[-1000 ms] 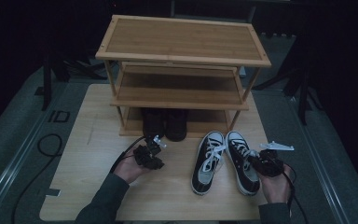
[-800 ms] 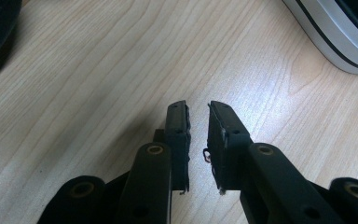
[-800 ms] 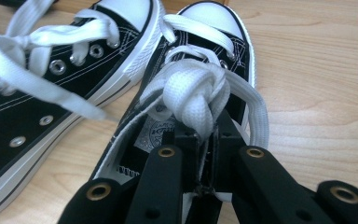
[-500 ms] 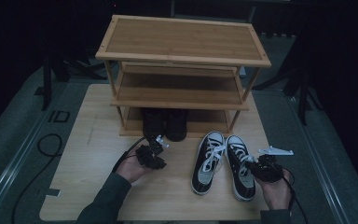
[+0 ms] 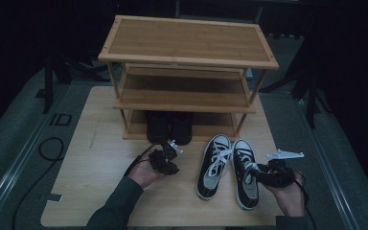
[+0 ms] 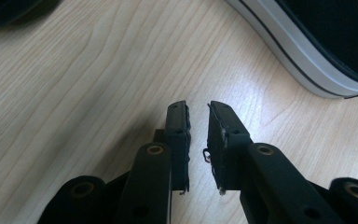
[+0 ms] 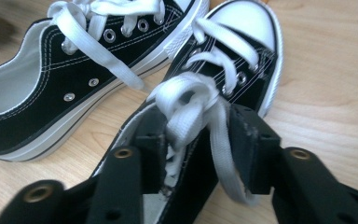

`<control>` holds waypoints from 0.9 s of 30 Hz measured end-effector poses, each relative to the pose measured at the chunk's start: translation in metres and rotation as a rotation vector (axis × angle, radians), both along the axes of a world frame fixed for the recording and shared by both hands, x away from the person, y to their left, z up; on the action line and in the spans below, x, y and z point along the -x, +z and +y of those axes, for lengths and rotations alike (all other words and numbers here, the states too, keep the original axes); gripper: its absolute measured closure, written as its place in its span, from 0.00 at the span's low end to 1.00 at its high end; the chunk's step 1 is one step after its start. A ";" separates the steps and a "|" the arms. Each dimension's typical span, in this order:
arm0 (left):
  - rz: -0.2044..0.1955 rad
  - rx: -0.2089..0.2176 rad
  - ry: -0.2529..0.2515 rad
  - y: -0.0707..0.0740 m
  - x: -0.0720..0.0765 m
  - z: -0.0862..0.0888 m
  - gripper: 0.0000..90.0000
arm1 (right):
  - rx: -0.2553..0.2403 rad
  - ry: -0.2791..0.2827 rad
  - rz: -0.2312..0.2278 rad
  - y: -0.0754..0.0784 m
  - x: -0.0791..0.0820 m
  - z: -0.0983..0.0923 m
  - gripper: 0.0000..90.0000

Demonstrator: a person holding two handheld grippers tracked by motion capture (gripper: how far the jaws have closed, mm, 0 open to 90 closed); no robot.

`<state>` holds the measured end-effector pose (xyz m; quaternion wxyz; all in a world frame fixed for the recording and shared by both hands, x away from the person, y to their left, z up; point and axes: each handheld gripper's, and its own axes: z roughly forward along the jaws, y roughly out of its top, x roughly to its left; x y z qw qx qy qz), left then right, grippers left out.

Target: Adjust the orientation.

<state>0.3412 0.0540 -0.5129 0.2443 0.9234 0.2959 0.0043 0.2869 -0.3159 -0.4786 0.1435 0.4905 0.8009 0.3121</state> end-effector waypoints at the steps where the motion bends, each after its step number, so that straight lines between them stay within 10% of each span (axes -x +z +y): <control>1: 0.000 0.003 -0.003 -0.001 0.000 -0.003 0.87 | 0.008 0.006 -0.007 0.003 0.000 0.000 0.61; 11: 0.002 -0.002 -0.003 -0.002 0.000 -0.002 0.87 | -0.014 0.058 -0.065 0.025 0.001 0.006 0.56; 27: -0.008 0.016 0.028 0.001 0.000 0.008 0.86 | -0.014 0.140 -0.059 0.020 -0.012 0.050 0.57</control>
